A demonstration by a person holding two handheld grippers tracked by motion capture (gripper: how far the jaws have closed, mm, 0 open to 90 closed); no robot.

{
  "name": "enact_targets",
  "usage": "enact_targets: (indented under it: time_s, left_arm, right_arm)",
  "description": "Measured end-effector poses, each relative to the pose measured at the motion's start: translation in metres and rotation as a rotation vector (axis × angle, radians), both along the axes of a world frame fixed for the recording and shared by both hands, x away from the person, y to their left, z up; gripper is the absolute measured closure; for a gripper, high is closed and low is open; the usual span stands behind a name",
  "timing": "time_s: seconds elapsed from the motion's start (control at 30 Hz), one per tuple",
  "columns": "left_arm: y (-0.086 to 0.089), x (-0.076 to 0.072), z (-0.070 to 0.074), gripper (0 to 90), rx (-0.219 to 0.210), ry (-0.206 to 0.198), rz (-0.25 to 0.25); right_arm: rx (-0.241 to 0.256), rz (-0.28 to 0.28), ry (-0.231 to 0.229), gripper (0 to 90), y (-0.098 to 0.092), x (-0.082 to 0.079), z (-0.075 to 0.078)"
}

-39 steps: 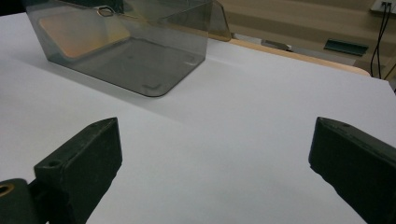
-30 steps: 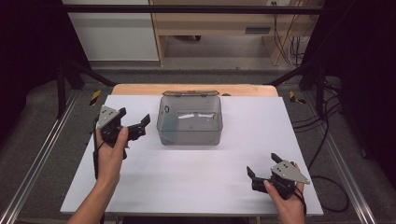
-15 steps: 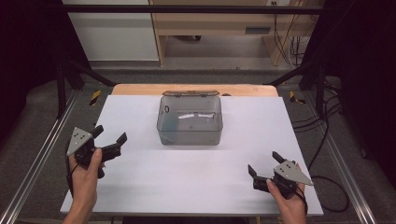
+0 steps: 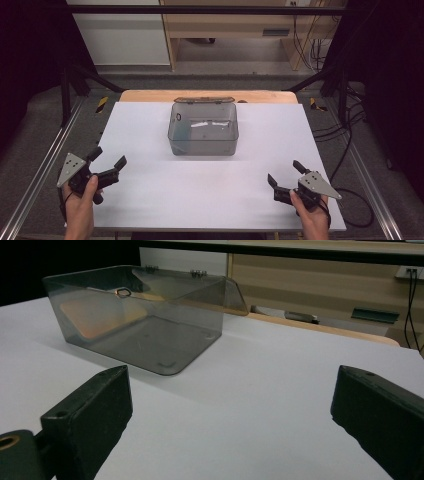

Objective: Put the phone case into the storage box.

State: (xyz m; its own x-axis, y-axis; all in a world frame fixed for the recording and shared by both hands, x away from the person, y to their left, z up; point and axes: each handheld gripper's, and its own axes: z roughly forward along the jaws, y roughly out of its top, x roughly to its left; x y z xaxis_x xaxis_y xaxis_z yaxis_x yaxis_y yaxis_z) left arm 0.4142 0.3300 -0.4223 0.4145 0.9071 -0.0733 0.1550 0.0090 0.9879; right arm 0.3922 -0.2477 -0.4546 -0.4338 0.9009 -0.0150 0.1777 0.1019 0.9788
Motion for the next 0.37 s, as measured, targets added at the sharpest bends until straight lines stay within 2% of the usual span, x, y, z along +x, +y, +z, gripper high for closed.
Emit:
enact_targets:
  time_s: [0.1,0.17,0.27,0.37]
  left_arm:
    - [-0.002,-0.003,-0.010,4.6,0.022,-0.030,-0.003]
    - [-0.003,-0.005,-0.014,4.6,0.021,-0.029,-0.022]
    - [-0.006,-0.007,-0.017,4.5,0.048,-0.029,-0.041]
    - [-0.006,-0.008,-0.018,4.2,0.006,-0.011,-0.051]
  right_arm:
    - [0.015,0.004,-0.013,3.6,-0.001,0.000,0.001]
    - [0.016,0.005,-0.014,3.7,-0.002,0.001,0.001]
    - [0.004,0.005,-0.026,4.0,-0.001,0.007,0.003]
    - [0.007,0.001,-0.018,3.9,0.000,0.017,0.005]
